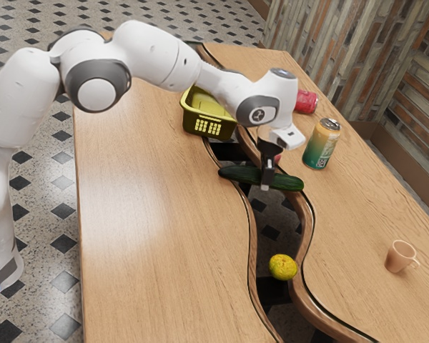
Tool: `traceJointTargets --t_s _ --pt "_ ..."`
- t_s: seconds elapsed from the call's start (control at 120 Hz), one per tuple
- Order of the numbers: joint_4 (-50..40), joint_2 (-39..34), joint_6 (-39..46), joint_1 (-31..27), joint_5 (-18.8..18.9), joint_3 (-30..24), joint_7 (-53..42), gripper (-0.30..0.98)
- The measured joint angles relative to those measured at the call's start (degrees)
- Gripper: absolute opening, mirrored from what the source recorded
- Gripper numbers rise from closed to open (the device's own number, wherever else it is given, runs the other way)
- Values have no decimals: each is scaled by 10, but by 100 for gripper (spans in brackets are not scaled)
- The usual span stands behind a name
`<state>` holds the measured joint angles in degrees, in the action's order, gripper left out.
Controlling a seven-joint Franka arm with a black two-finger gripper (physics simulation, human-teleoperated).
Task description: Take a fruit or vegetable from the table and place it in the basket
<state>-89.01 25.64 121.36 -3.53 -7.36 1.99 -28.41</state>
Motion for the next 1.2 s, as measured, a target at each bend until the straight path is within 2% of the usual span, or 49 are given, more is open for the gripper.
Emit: traceJointTargets --t_s 0.042,0.108,0.125,0.35,0.442,0.558,0.683,0.775,0.858,0.908,0.992,1.1,1.2 --pt "0 3 2 0 -5 0 -5 56" --pt "0 6 7 -1 -16 1 -13 84" --pt "0 6 8 0 -18 1 -15 86" --pt "-4 -9 16 8 -24 9 -33 40" --pt "-6 -11 18 11 -22 11 -35 26" --pt "-11 -12 20 14 -21 12 -35 25" --pt "-38 -48 21 30 -20 25 -29 22" --pt "-90 -135 20 41 -19 34 -17 23" --pt "-102 -216 14 48 2 38 -7 23" --pt "-80 -241 9 52 24 43 -1 23" --pt "-17 -242 0 45 63 42 6 23" --pt "11 -222 -8 29 87 43 11 21" --pt "64 -166 -11 -43 96 44 11 21"
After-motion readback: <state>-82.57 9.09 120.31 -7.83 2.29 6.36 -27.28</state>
